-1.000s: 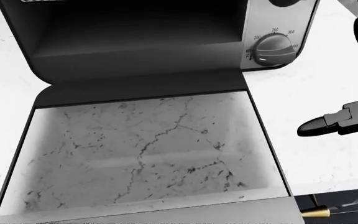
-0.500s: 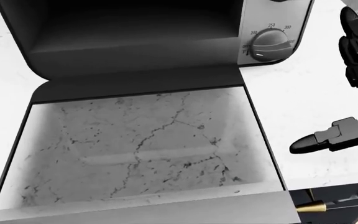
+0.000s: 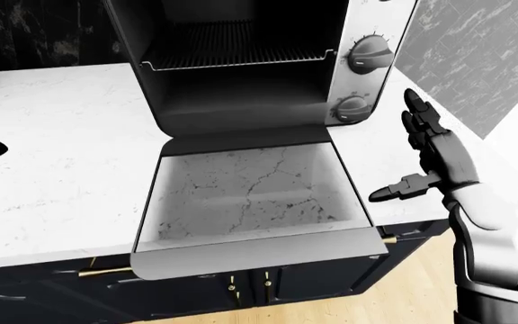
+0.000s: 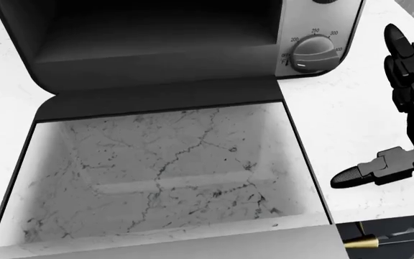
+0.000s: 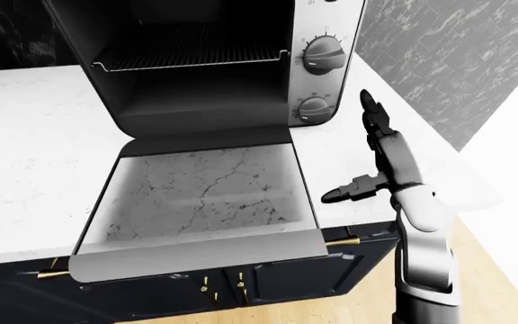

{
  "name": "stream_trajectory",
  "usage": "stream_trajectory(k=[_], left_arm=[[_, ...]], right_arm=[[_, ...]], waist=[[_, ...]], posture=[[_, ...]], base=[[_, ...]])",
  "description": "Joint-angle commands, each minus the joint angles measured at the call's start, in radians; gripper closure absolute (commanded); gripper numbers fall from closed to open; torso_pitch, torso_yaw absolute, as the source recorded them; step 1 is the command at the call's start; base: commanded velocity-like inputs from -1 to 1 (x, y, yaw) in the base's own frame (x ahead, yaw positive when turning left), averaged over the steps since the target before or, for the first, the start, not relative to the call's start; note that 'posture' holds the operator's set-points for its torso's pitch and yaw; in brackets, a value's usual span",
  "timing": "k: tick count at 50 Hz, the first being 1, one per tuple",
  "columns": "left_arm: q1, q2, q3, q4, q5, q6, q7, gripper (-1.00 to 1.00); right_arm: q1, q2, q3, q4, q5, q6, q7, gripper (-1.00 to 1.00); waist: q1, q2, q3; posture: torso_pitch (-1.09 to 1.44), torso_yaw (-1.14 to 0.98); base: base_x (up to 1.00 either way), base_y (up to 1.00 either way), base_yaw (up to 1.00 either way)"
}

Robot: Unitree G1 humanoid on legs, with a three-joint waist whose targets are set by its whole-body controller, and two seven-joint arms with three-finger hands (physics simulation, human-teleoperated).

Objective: Close the toaster oven door.

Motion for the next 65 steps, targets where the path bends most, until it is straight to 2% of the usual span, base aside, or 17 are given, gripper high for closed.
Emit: stream_trajectory(k=[1, 18, 36, 65], left_arm=[[-0.018, 0.028, 0.019, -0.034, 0.0, -0.029, 0.002, -1.0], [-0.018, 0.027, 0.02, -0.035, 0.001, -0.028, 0.001, -1.0], [-0.019, 0.03, 0.022, -0.038, -0.002, -0.024, 0.003, -1.0], [-0.016, 0.03, 0.023, -0.033, -0.001, -0.029, 0.001, -1.0]], right_arm=[[-0.023, -0.013, -0.011, -0.036, 0.001, -0.031, -0.009, -1.0], [-0.002, -0.008, -0.004, -0.022, -0.047, -0.097, 0.0, -1.0], [-0.019, 0.011, -0.004, -0.09, -0.021, -0.001, 0.001, -1.0], [0.016, 0.036, 0.015, -0.148, -0.031, -0.013, 0.043, -1.0]], waist=[[0.0, 0.005, -0.021], [-0.001, 0.003, -0.021], [0.0, 0.004, -0.021], [-0.001, 0.008, -0.02]], posture=[[0.0, 0.0], [0.0, 0.0], [0.0, 0.0], [0.0, 0.0]], base=[[0.0, 0.0, 0.0], [0.0, 0.0, 0.0], [0.0, 0.0, 0.0], [0.0, 0.0, 0.0]])
